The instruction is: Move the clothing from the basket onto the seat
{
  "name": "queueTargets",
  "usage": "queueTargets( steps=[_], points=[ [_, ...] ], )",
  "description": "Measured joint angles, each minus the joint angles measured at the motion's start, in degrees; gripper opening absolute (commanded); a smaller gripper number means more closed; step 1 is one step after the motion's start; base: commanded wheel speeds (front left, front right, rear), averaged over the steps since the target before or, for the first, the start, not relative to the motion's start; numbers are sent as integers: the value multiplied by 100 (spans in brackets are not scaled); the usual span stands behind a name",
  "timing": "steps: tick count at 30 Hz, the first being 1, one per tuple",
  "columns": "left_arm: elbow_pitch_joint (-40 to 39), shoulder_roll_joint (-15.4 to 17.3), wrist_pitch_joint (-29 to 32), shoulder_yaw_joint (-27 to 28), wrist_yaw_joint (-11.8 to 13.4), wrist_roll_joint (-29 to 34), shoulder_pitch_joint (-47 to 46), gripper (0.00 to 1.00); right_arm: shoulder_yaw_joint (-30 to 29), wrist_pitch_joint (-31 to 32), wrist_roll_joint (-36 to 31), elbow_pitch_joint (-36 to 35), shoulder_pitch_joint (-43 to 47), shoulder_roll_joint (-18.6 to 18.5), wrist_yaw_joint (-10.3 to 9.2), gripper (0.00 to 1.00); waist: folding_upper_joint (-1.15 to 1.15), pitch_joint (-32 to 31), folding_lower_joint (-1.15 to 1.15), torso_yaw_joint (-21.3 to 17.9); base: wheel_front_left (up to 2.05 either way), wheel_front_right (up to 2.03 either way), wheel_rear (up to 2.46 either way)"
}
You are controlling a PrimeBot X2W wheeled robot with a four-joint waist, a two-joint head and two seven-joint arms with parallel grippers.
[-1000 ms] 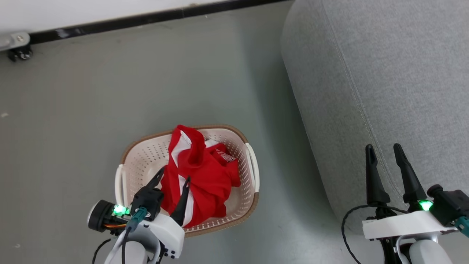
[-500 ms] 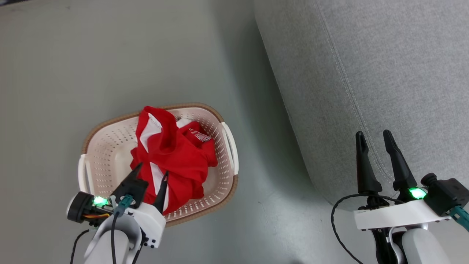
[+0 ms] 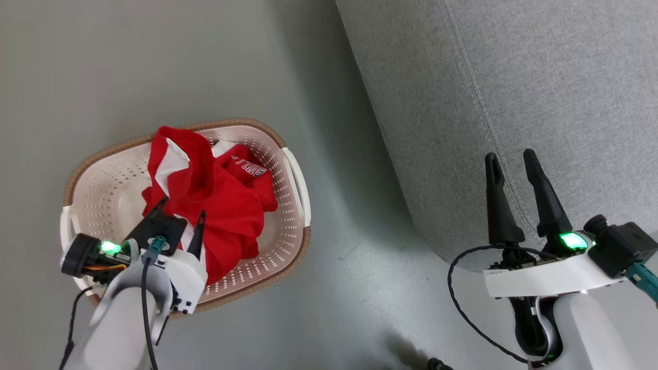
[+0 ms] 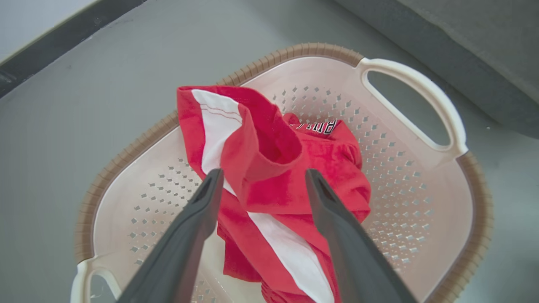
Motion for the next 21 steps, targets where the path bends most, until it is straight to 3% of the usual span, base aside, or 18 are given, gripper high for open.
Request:
queueTargets(
  steps=[21],
  points=[
    [444, 169, 232, -67, 196, 213, -675, 100, 281, -1, 307, -12, -489, 0, 0, 100, 0, 615, -1, -414, 0, 0, 0]
  ],
)
